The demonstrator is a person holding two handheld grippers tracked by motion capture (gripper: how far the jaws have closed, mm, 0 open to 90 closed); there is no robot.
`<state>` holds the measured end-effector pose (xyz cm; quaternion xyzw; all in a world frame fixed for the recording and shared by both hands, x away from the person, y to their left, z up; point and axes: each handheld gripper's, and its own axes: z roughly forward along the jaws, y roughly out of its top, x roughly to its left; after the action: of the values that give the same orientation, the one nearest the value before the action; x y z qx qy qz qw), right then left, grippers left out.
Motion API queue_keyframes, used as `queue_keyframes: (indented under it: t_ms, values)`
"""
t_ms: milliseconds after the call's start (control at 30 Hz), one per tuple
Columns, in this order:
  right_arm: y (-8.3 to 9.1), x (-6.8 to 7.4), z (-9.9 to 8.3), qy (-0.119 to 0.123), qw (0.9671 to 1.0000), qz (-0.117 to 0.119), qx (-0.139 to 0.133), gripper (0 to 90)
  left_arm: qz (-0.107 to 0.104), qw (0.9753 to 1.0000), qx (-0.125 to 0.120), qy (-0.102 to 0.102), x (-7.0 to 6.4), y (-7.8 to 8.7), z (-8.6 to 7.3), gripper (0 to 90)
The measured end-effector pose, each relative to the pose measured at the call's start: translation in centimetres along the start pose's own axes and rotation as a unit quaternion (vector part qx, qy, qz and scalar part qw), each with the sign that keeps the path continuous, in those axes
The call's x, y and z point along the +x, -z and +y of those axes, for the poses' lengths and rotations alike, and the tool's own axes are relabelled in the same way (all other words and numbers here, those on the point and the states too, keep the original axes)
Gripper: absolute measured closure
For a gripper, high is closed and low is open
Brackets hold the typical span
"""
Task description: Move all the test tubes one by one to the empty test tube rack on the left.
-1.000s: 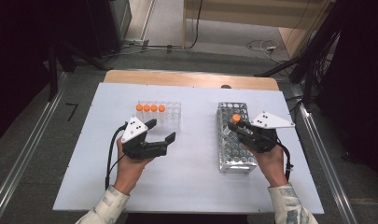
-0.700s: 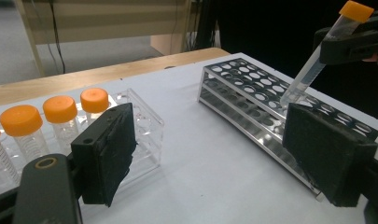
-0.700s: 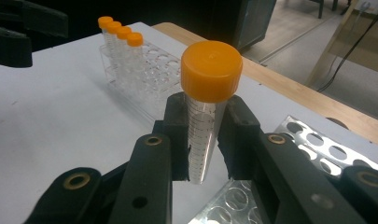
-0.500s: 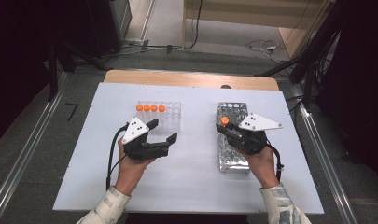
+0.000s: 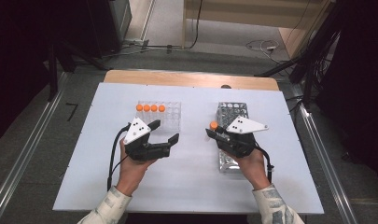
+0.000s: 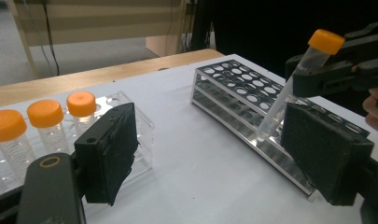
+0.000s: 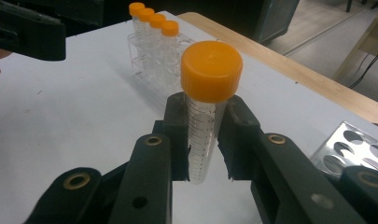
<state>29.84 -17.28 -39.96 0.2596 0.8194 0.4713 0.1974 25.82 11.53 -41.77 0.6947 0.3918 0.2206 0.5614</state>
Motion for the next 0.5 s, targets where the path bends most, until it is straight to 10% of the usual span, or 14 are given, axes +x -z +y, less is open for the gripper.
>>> queue_keyframes:
  t_ms: [500]
  values:
    - [-2.3,2.4,0.3,0.017,0.9994,0.026,0.016,71.8,-0.027,0.9996,-0.003,-0.006,-0.9,-0.3,0.4,25.3]
